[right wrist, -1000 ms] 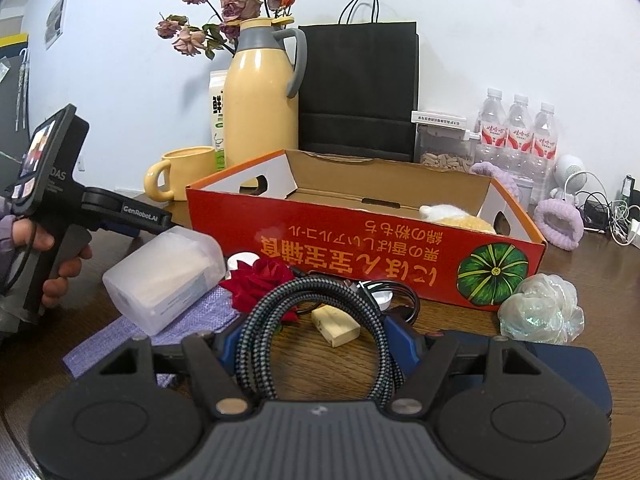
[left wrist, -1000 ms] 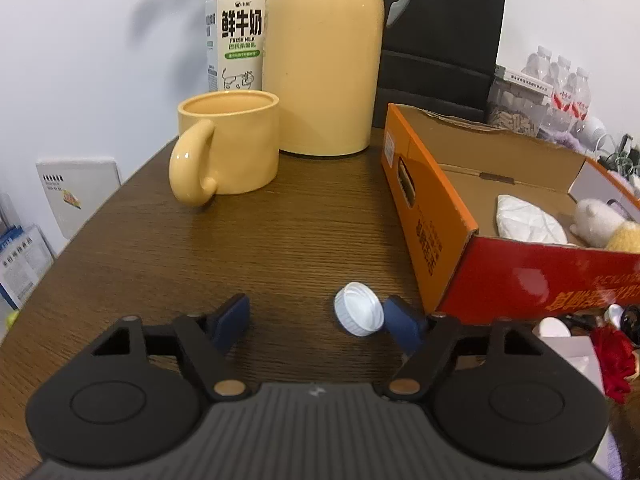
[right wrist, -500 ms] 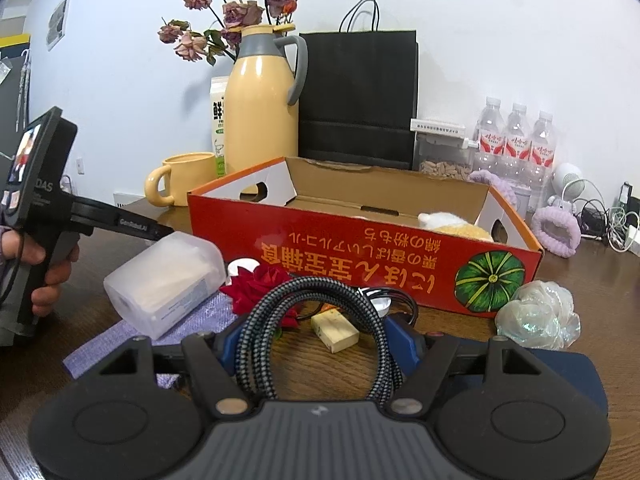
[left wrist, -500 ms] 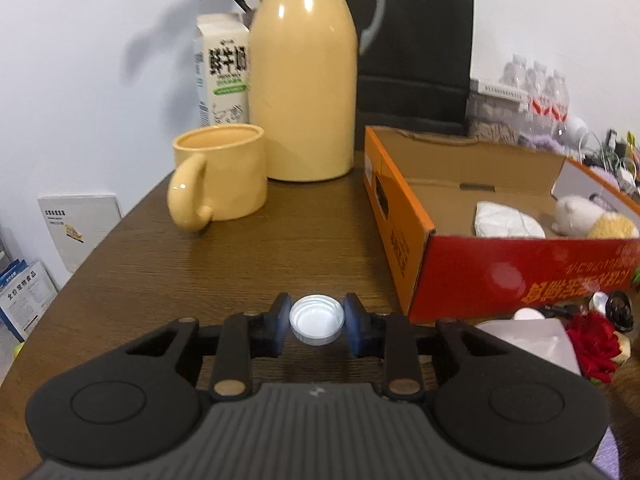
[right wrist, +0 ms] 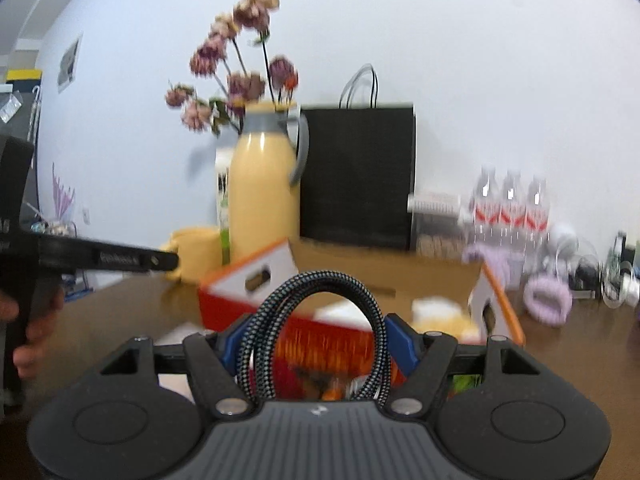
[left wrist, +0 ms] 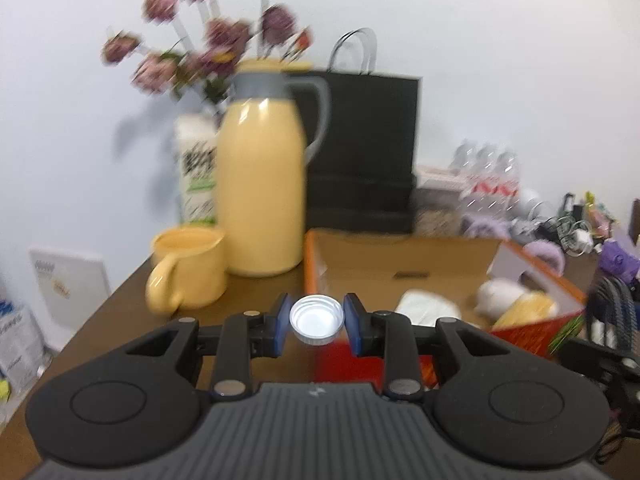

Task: Organize objects
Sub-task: 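Release the white cap into the box with the left tool while the right tool drops the cable in, then grasp the translucent plastic container with the left tool while the right tool grasps the iridescent mesh bag, then lower the container into the box with the left tool while the right tool drops the mesh bag in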

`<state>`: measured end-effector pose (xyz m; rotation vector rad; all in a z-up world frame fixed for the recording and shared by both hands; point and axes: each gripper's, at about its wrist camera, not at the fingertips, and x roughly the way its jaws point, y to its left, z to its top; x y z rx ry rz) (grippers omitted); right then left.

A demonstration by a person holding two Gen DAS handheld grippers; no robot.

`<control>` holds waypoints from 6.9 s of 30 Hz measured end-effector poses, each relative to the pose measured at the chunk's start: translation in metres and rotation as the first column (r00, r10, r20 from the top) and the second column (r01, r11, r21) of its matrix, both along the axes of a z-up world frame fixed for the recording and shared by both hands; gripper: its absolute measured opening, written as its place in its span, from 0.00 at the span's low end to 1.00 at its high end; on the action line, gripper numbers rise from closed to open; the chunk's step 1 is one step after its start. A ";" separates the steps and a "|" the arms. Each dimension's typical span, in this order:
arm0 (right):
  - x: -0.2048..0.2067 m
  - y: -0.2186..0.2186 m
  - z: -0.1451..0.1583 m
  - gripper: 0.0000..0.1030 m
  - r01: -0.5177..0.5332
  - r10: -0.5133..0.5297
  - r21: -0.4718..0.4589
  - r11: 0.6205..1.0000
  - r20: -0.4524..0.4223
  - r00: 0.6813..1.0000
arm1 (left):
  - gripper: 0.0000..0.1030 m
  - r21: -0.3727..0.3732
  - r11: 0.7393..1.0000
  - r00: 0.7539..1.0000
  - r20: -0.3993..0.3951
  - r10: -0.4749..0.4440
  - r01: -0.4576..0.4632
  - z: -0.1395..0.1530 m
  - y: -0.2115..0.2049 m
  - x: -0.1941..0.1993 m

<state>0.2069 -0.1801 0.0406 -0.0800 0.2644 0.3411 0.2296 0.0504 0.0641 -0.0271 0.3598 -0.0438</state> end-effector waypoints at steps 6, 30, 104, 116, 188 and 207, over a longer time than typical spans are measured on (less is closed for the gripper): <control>0.043 0.008 0.031 0.66 0.025 -0.024 -0.022 0.999 0.061 0.998 | 0.28 -0.006 1.000 0.999 0.036 -0.017 0.017 0.025 -0.031 0.036; 0.176 0.014 -0.028 1.00 0.110 -0.134 -0.119 0.987 -0.220 0.966 | 1.00 -0.023 0.999 0.994 -0.106 0.027 -0.030 -0.021 -0.043 0.132; -0.005 -0.046 -0.057 1.00 0.141 -0.150 -0.061 0.988 -0.183 0.972 | 1.00 0.065 0.997 0.968 -0.244 0.055 -0.040 -0.084 -0.038 -0.008; -0.003 -0.045 -0.060 1.00 0.148 -0.159 -0.071 0.986 -0.191 0.969 | 1.00 0.022 0.999 0.947 -0.318 0.048 -0.043 -0.094 -0.033 0.004; 0.035 -0.020 -0.015 0.41 0.095 -0.095 -0.011 0.995 0.015 0.995 | 0.64 -0.113 0.993 1.000 0.006 -0.019 0.019 -0.010 -0.055 -0.008; 0.146 0.014 -0.022 0.41 0.107 -0.110 -0.050 0.993 -0.066 0.992 | 0.64 -0.111 0.993 0.996 -0.088 0.017 -0.027 -0.014 -0.060 0.108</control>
